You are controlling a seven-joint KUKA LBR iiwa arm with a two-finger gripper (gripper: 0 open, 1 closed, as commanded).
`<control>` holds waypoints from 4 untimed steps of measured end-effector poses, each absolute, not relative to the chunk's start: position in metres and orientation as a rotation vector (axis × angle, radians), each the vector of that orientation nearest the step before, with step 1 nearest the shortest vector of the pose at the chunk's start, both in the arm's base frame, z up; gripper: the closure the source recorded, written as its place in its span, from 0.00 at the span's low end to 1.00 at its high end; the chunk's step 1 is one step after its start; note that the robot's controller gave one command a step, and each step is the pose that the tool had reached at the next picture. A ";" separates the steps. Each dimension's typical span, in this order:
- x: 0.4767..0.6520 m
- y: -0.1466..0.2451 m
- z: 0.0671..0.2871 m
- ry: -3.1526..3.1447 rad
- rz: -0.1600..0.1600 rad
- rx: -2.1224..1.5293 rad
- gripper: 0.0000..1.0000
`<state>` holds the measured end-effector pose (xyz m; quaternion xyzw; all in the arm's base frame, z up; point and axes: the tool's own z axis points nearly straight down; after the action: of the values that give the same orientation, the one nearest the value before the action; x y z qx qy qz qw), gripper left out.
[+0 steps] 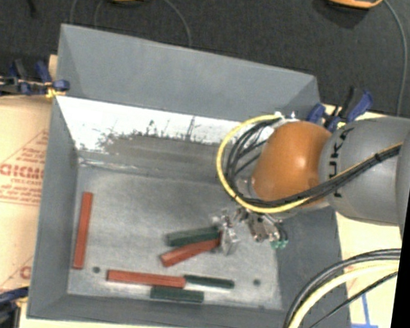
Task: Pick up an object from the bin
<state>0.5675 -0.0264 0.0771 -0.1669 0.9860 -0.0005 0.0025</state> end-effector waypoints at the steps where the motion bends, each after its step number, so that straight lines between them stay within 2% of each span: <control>1: 0.569 -0.026 0.081 3.101 0.001 -0.525 1.00; 2: 0.586 -0.026 0.138 3.087 -0.003 -0.550 1.00; 3: 0.550 -0.044 0.221 3.095 -0.001 -0.517 1.00; 4: 0.550 -0.044 0.221 3.095 -0.001 -0.515 0.00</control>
Offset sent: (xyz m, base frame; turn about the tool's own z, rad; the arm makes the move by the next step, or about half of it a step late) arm 0.0085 0.0024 -0.0071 -0.1960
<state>0.5502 -0.0442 0.2206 -0.1642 0.9864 -0.0002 0.0020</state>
